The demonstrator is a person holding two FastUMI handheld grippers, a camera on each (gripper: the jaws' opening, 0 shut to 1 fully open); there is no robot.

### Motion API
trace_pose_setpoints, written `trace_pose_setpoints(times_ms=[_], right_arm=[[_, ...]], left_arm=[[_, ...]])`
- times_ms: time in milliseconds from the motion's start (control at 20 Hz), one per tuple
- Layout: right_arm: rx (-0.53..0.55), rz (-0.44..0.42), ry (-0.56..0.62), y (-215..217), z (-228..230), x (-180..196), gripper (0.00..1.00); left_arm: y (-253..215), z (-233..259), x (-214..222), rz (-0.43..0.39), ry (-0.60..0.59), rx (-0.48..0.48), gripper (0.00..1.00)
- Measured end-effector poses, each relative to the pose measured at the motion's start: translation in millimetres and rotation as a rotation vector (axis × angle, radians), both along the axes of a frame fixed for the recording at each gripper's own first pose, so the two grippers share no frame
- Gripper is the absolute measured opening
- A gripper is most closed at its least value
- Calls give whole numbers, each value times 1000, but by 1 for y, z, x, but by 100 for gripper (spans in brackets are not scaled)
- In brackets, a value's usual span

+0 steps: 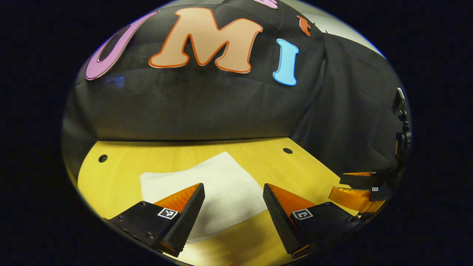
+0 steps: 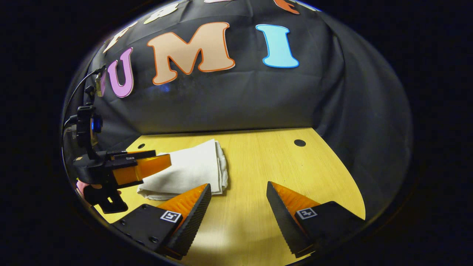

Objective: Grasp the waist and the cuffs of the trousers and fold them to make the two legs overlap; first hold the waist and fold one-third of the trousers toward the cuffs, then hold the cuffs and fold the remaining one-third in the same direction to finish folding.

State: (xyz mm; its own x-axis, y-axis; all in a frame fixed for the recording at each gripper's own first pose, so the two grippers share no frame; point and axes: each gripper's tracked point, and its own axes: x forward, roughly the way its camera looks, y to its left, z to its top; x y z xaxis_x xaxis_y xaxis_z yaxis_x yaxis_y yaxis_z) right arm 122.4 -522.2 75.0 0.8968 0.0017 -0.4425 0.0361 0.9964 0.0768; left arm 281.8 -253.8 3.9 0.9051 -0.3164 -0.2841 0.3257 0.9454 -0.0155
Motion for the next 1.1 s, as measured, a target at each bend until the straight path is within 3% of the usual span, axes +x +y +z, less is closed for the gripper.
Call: trace_pose_setpoints(times_ms=[200, 250, 300, 500, 550, 850, 1100], right_arm=[[14, 13, -61, 30, 22, 1, 97], [18, 17, -78, 39, 28, -1, 93], [20, 20, -100, 47, 35, -2, 97], [48, 41, -164, 80, 57, -16, 93], [51, 44, -186, 88, 63, -20, 97], [43, 67, -233, 115, 70, -47, 97], [36, 48, -211, 118, 67, -58, 97]], left_arm=[[47, 14, -28, 68, -13, 0, 96], [58, 16, -37, 81, -12, -1, 93], [69, 19, -45, 94, -13, -1, 96], [108, 33, -72, 138, -36, 11, 95], [116, 37, -76, 149, -47, 11, 95], [147, 41, -100, 188, -56, 5, 95], [150, 37, -109, 159, -42, -2, 96]])
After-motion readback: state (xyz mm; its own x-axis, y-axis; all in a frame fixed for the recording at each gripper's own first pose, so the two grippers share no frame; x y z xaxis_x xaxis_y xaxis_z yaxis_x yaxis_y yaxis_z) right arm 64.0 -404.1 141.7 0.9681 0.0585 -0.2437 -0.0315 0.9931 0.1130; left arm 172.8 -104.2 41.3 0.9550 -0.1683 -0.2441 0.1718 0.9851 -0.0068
